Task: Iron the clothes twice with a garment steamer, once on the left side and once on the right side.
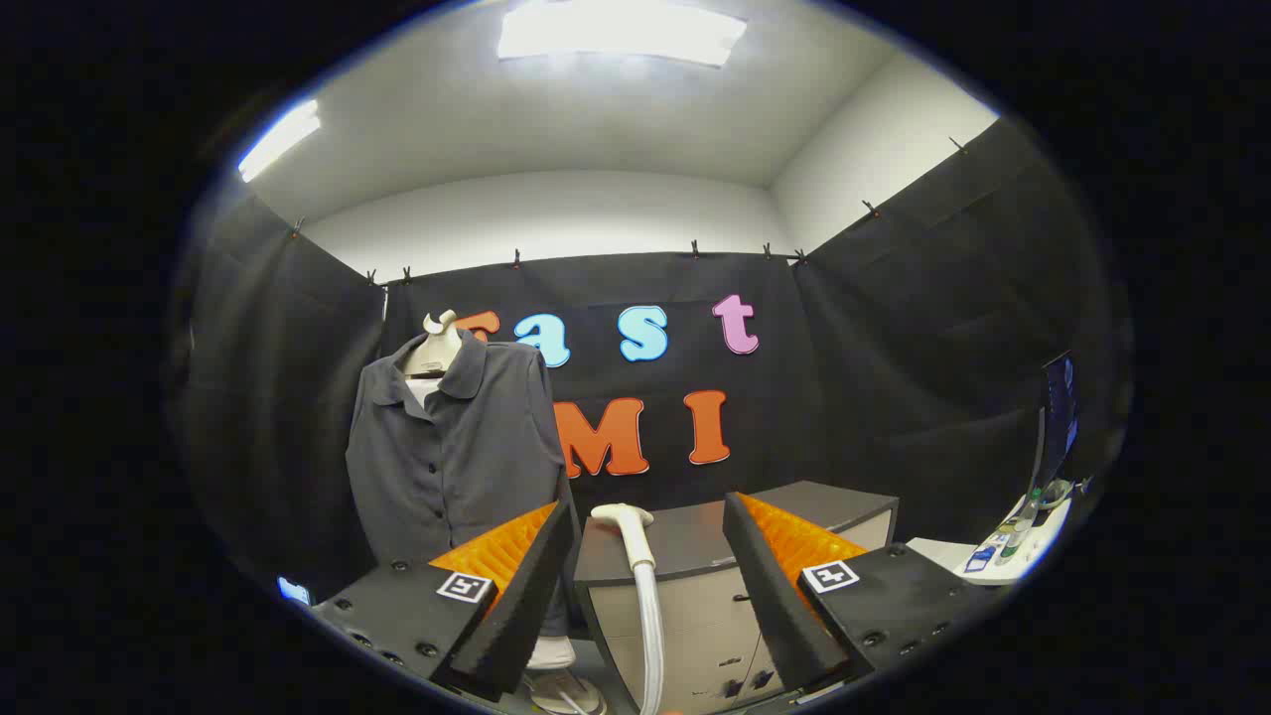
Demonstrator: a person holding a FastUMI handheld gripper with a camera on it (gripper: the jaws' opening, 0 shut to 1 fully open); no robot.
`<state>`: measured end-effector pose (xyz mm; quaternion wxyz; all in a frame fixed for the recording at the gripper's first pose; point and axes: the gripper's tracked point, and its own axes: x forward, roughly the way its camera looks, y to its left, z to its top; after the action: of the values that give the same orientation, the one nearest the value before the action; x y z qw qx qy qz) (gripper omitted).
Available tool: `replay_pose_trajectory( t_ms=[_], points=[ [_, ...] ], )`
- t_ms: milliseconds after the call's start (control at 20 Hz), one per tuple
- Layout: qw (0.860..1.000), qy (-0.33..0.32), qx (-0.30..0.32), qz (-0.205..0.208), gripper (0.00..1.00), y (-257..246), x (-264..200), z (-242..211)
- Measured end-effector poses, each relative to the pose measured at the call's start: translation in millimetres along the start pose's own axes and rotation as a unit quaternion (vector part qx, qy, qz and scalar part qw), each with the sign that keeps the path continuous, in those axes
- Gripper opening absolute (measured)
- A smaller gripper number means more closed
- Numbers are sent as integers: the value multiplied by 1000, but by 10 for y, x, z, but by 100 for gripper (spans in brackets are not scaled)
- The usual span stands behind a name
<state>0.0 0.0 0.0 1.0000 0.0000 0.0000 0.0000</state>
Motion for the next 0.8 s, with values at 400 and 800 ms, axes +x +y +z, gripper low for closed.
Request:
replay_pose_trajectory(
  t_ms=[400,800],
  points=[
    [1000,4,-5,1,98,50,33,-18],
    [1000,6,-7,3,98,98,94,-40]
  ],
)
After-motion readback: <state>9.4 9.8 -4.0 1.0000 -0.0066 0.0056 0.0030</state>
